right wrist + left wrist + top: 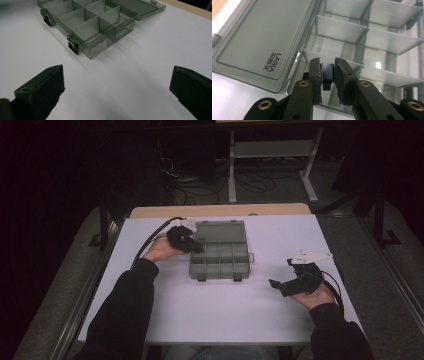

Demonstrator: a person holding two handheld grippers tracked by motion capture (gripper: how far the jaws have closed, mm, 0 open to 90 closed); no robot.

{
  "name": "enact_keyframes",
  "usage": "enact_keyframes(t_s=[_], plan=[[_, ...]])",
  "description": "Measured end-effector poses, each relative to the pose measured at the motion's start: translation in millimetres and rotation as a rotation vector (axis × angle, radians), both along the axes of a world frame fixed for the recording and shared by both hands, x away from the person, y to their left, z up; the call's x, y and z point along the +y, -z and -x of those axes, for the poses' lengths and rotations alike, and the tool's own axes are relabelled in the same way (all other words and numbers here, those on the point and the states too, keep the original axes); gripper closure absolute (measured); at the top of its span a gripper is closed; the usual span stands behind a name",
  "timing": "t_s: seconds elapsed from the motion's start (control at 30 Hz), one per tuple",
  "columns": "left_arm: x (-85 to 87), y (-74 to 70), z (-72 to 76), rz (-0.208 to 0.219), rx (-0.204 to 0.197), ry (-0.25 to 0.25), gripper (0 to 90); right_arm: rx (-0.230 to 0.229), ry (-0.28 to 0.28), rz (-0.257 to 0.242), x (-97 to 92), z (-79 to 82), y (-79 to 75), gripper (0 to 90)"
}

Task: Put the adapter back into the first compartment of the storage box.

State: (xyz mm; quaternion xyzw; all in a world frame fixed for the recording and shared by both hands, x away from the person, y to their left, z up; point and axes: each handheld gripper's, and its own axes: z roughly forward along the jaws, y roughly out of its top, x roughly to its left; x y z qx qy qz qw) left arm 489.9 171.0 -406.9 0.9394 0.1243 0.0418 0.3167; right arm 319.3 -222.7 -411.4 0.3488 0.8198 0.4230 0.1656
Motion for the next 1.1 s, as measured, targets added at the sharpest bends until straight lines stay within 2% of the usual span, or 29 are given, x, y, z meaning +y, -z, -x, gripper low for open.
enact_keyframes(t_s=[0.17,0.4,0.6,0.83,1.1], plan=[[1.8,1.3,-2.5,0.010,0.010,-0.034,71.3,-0.005,-0.001,0.000,0.4,1.0,-0.6,0.0],[8.7,-5.0,-1.0,0.037,0.016,-0.051,68.5,-0.005,0.002,0.002,0.3,0.7,-0.6,0.0],[14.8,-11.9,2.2,0.068,0.031,-0.045,58.0,-0.003,0.006,0.000,-0.1,0.6,-0.7,0.0],[23.1,-20.5,7.7,0.140,0.041,-0.061,46.8,-0.004,0.005,0.004,0.2,0.7,-0.8,0.0],[27.9,-31.7,16.5,0.172,0.022,-0.058,34.8,-0.002,0.004,0.005,0.5,0.2,-0.5,0.0]])
